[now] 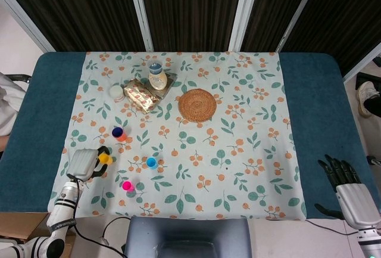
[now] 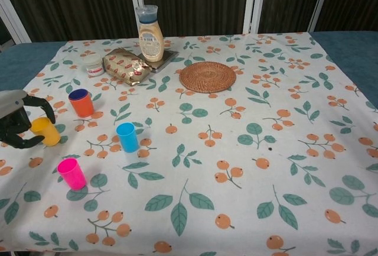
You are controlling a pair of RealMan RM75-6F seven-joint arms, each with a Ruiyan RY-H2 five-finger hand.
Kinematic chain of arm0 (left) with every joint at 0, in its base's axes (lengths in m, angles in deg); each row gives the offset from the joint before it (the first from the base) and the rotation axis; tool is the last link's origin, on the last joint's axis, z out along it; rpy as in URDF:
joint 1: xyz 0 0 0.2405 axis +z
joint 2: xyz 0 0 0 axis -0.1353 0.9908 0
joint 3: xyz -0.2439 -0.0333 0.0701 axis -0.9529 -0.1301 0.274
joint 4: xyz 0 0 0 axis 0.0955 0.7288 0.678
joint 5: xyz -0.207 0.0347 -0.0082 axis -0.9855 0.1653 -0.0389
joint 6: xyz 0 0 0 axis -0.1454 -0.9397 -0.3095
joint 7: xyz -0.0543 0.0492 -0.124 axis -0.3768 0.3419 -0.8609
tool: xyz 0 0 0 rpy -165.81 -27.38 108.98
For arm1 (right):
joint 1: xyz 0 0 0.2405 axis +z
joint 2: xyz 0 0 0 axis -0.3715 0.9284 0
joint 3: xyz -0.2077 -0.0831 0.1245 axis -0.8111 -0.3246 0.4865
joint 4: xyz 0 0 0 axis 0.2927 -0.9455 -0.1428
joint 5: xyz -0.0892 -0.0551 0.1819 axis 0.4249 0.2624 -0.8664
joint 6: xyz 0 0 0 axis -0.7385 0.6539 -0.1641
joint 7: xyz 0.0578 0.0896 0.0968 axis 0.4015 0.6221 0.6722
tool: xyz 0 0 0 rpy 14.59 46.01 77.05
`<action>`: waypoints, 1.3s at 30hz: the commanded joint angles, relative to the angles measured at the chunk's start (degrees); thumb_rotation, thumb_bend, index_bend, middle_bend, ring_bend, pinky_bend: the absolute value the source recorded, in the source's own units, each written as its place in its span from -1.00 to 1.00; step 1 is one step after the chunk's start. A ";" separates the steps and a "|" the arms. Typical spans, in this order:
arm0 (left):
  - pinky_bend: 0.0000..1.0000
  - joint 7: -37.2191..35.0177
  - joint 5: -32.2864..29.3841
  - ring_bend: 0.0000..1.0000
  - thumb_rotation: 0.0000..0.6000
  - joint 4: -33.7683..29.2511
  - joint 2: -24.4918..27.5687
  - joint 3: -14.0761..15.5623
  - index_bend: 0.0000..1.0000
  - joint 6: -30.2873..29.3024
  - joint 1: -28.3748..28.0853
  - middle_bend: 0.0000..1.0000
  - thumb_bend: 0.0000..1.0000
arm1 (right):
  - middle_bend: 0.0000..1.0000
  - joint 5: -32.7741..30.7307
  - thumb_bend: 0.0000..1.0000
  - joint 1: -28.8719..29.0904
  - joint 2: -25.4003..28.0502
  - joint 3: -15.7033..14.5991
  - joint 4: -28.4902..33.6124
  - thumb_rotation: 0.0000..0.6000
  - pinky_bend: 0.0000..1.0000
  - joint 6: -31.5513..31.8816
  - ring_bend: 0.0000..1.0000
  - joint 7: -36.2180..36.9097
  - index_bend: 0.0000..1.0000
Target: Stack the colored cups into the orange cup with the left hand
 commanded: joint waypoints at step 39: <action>1.00 5.78 -9.50 1.00 1.00 6.62 -6.23 -10.10 0.08 2.29 -9.89 1.00 -0.25 | -1.00 -0.79 -0.63 0.09 0.43 0.52 0.09 1.00 -1.00 0.02 -1.00 0.83 -1.00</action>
